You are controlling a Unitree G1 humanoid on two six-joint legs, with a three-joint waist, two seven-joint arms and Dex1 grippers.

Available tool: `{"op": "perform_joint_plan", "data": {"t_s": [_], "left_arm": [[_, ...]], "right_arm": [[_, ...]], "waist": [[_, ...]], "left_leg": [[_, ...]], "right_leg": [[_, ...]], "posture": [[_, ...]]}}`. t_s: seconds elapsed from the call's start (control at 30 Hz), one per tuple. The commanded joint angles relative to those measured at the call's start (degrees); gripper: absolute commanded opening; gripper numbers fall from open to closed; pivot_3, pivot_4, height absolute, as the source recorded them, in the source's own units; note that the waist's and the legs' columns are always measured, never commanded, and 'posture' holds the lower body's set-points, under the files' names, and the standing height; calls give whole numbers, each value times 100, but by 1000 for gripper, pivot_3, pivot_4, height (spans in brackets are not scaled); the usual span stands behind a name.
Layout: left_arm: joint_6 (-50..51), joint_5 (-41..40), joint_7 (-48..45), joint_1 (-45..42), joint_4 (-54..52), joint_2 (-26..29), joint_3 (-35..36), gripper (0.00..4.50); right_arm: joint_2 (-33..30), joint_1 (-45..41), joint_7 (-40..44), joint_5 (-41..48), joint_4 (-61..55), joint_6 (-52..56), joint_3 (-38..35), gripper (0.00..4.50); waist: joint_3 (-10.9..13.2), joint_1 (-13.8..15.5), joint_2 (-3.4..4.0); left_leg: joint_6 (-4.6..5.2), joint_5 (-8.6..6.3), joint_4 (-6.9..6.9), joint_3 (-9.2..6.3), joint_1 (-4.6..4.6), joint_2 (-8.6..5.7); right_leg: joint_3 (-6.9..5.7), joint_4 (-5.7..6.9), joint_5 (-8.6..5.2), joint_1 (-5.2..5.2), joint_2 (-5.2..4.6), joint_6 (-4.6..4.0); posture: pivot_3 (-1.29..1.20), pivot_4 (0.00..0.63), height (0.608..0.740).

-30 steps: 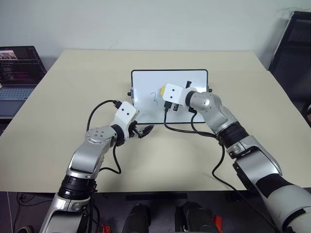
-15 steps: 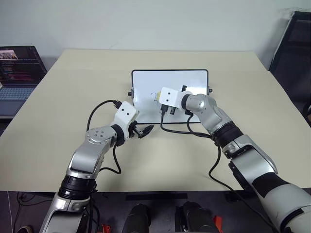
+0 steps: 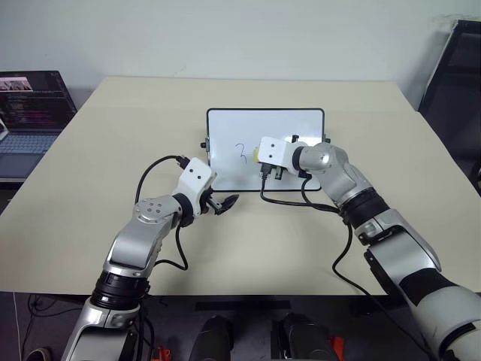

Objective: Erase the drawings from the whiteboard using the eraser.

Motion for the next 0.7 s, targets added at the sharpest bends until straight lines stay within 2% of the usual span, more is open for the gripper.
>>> {"op": "perform_joint_plan", "data": {"t_s": [0.03, 0.17, 0.3, 0.7], "left_arm": [[24, -43, 2, -91, -271, -6, 35, 4500], [87, -51, 9, -107, -315, -5, 41, 4500], [169, -53, 25, -127, -381, -27, 24, 4500], [155, -32, 33, -37, -417, -31, 56, 4500]], "right_arm": [[-293, 158, 101, 9, 6, 258, -144, 1090], [-363, 275, 150, 28, -197, 276, -177, 1090], [-150, 242, 73, 123, -257, 295, -222, 1090], [600, -546, -284, 149, 628, -63, -168, 1090]], "waist": [[0, 11, 0], [0, 12, 0], [0, -13, 0], [2, -78, 1]], "left_leg": [[0, 0, 0, 1, 7, -1], [0, 0, -1, 4, 34, 0], [0, 0, -7, 8, 64, 3], [-1, -1, -21, 14, 60, 7]], "right_leg": [[0, 0, 0, 7, 0, 0], [3, -2, -1, 34, 0, 1], [7, -6, -2, 61, 3, 1], [14, -10, -2, 48, 7, 0]], "posture": [[0, 150, 740], [0, 150, 740], [0, 150, 740], [0, 150, 740]]}}
